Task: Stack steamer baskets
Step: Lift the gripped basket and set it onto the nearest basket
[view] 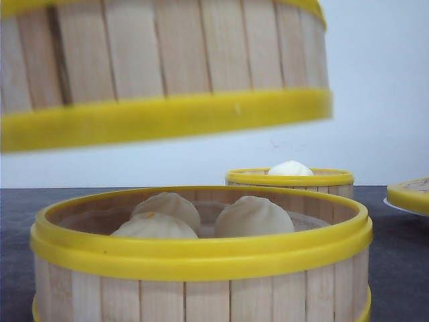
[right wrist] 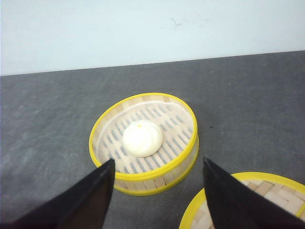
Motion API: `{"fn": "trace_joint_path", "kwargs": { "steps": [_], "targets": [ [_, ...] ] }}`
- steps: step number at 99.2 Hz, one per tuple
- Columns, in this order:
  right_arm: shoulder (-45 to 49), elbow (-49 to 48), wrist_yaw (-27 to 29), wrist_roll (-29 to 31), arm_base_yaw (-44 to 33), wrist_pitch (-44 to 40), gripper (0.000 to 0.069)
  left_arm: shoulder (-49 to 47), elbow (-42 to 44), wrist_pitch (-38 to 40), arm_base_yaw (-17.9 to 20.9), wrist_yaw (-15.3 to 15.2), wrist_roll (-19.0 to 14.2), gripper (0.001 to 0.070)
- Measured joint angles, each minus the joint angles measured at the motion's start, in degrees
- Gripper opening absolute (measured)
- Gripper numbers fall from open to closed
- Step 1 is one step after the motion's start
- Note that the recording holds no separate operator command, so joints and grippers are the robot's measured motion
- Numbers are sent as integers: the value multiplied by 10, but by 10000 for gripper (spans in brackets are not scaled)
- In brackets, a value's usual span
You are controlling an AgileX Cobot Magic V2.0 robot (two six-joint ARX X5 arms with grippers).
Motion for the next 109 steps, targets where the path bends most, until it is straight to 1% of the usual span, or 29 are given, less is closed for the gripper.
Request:
{"fn": "trace_joint_path", "kwargs": {
  "steps": [13,30,46,60,109],
  "targets": [
    [0,0,0,0,0,0,354,14,-17,32,-11,0,-7,22],
    [0,0,0,0,0,0,354,49,-18,50,-22,0,-9,22],
    [0,0,0,0,0,0,354,80,-18,52,-32,-4,-11,22],
    [0,0,0,0,0,0,354,91,-18,63,-33,-13,-11,22],
    [0,0,0,0,0,0,354,93,-18,72,-33,-12,-11,22]
  ]
}}
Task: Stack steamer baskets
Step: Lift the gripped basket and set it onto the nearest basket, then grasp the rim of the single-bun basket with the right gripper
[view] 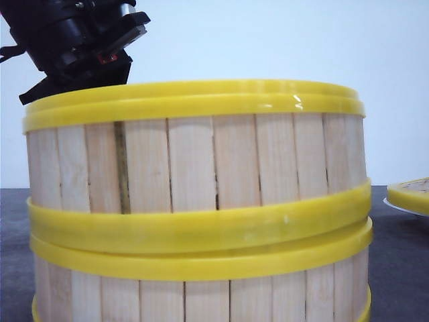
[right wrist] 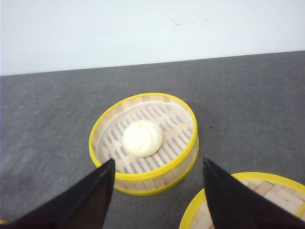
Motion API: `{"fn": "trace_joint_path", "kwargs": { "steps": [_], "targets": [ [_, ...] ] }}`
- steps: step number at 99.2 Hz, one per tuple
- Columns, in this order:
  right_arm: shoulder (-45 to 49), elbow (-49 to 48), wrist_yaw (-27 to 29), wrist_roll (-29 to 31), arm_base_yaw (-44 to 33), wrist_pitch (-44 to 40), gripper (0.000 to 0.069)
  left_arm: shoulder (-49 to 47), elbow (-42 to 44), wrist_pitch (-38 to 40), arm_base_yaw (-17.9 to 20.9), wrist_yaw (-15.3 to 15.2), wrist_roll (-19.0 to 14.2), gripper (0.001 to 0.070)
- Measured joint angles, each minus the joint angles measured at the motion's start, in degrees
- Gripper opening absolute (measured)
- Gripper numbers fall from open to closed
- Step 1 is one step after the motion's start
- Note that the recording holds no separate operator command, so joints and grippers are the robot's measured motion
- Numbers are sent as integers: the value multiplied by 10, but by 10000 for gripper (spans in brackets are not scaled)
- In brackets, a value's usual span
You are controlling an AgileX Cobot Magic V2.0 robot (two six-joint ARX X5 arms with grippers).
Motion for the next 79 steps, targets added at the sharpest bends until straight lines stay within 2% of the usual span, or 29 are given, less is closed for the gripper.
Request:
{"fn": "trace_joint_path", "kwargs": {
  "steps": [17,33,40,64,79],
  "targets": [
    [0,0,0,0,0,0,354,0,0,-2,0,1,-2,36],
    [0,0,0,0,0,0,354,0,0,1,0,8,-12,195],
    [0,0,0,0,0,-1,354,0,0,2,0,8,-13,234],
    [0,0,-24,0,0,-1,354,-2,0,36,0,4,-34,255],
    [12,1,-30,0,0,3,354,-63,0,80,0,-23,-49,256]
  ]
}}
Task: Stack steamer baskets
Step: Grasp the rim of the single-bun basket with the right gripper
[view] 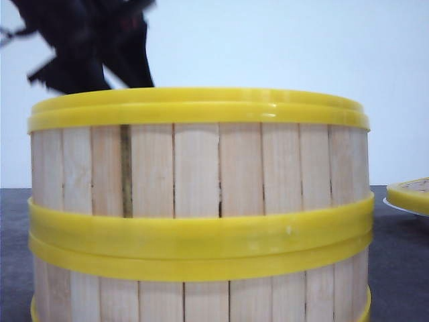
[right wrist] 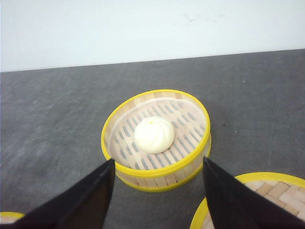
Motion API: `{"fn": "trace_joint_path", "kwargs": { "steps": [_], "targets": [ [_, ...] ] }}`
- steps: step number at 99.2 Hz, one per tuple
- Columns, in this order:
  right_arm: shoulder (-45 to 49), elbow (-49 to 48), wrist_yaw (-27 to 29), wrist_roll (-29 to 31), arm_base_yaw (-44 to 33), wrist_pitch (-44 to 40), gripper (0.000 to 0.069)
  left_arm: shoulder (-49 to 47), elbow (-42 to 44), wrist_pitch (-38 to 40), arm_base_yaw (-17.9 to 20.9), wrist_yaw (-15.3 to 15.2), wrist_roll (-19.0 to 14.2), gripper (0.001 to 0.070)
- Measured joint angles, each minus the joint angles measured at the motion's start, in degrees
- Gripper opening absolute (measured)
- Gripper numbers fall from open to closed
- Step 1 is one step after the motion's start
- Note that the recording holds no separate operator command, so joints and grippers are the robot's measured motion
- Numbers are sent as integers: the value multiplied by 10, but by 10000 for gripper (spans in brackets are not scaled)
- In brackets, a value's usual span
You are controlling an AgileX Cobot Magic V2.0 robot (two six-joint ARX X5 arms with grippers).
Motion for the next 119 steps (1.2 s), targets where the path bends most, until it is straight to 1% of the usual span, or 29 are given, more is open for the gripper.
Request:
{"fn": "trace_joint_path", "kwargs": {
  "steps": [5,13,22,31,43,48,53,67,76,82,94,108,119],
  "targets": [
    [10,1,0,0,0,3,354,-35,0,17,0,-2,-2,256],
    [34,7,0,0,0,7,354,-92,0,36,0,-17,-3,256],
    [75,26,0,0,0,7,354,-150,0,35,0,-45,-3,256],
    [127,61,0,0,0,7,354,-204,0,16,0,-73,-2,256],
    [207,113,0,0,0,7,354,-268,-1,-40,0,-106,9,256],
    [244,137,0,0,0,2,354,-291,-11,-55,0,-121,11,256],
    [281,160,0,0,0,-3,354,-318,-31,-68,0,-130,11,256],
    [377,206,3,2,0,-4,354,-403,-112,-95,0,-131,-1,256],
    [430,225,7,5,0,8,354,-455,-147,-124,0,-130,-24,256],
    [464,235,20,5,0,20,354,-483,-152,-146,0,-130,-44,256],
    [518,242,45,7,-5,49,354,-528,-151,-157,0,-130,-76,256],
    [562,242,53,20,-12,87,354,-557,-151,-172,0,-130,-93,256],
    [591,243,74,36,-15,105,352,-573,-151,-185,0,-130,-103,256]
  ]
}}
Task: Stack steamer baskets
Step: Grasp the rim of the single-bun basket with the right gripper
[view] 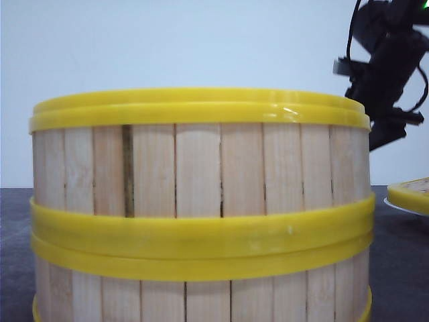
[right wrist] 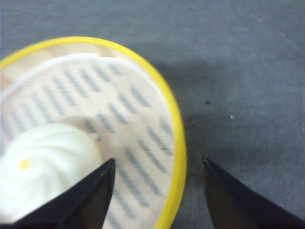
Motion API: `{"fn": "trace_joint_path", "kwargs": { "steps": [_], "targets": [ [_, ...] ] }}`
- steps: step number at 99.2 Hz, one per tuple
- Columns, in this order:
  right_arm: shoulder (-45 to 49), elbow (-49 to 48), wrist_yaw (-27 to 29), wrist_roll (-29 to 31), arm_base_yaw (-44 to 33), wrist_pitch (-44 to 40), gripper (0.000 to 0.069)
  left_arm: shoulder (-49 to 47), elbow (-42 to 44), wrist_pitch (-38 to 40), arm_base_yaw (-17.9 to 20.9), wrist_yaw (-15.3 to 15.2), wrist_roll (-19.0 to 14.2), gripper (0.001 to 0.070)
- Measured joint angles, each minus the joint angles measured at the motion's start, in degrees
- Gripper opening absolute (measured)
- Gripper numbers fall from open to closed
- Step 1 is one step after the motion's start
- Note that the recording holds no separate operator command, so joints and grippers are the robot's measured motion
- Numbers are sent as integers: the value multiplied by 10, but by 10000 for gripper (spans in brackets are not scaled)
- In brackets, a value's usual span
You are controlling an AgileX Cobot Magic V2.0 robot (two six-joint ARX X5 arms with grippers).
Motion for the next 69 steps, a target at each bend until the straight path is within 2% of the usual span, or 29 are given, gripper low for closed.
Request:
{"fn": "trace_joint_path", "kwargs": {
  "steps": [12,34,41,58,69],
  "targets": [
    [24,0,19,11,-2,11,346,-3,0,-17,0,0,-6,256],
    [57,1,20,30,-3,24,322,-3,0,-27,0,0,-11,256],
    [63,1,20,37,-3,26,266,-3,0,-27,0,0,-12,256],
    [67,3,34,54,-3,37,75,-3,0,-30,0,0,-12,256],
    [67,4,42,61,0,42,35,-3,0,-39,0,0,-12,256]
  ]
}}
